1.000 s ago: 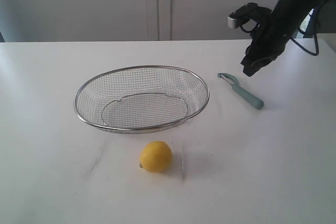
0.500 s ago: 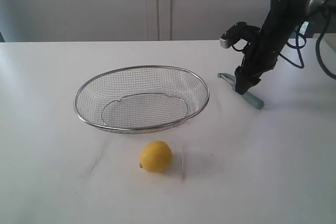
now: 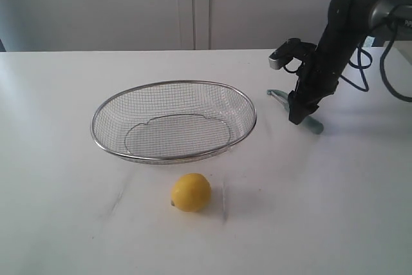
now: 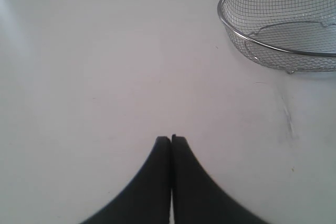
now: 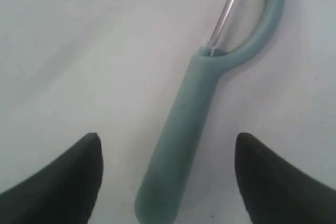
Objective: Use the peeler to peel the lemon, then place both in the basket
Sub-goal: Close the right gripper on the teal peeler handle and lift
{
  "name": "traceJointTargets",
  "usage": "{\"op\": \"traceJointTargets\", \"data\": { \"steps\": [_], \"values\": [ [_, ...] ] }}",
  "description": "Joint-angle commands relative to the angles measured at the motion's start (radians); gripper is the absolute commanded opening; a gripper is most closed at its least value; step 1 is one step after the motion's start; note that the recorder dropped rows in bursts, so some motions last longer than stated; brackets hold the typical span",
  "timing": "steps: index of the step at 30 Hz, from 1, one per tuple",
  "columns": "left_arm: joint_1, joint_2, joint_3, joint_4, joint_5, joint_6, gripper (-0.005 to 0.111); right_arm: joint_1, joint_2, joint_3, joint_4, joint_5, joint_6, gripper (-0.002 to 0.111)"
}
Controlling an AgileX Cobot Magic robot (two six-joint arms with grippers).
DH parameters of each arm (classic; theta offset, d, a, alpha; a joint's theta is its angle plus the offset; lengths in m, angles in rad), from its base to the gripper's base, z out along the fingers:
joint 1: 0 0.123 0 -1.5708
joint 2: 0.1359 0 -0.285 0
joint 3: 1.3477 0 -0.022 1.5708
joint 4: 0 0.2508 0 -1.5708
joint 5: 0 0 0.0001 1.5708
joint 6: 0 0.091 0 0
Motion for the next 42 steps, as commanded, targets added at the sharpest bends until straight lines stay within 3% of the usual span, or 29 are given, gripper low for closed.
{"op": "traceJointTargets", "data": {
  "steps": [1, 12, 15, 22, 33, 42],
  "values": [
    [-0.003, -0.005, 0.004, -0.010, -0.003, -0.005, 0.000, 0.001, 0.011, 0.006, -0.003, -0.014, 0.004, 0.066],
    [-0.003, -0.005, 0.004, -0.010, -0.003, -0.005, 0.000, 0.001, 0.047, 0.006, -0.003, -0.015, 0.049, 0.063],
    [-0.003, -0.005, 0.004, -0.010, -0.003, -0.005, 0.000, 0.001, 0.047, 0.006, -0.014, -0.008, 0.078, 0.048],
    [-0.003, -0.005, 0.004, -0.010, -0.003, -0.005, 0.000, 0.001, 0.045, 0.004, -0.190, 0.043, 0.289, 0.000],
    [-0.003, -0.005, 0.004, -0.010, -0.003, -0.005, 0.000, 0.001, -0.063, -0.009, -0.250, 0.140, 0.413, 0.000],
    [-0.003, -0.005, 0.004, -0.010, -0.003, -0.005, 0.000, 0.001, -0.295, 0.006, -0.031, 0.140, 0.497, 0.000]
  ]
}}
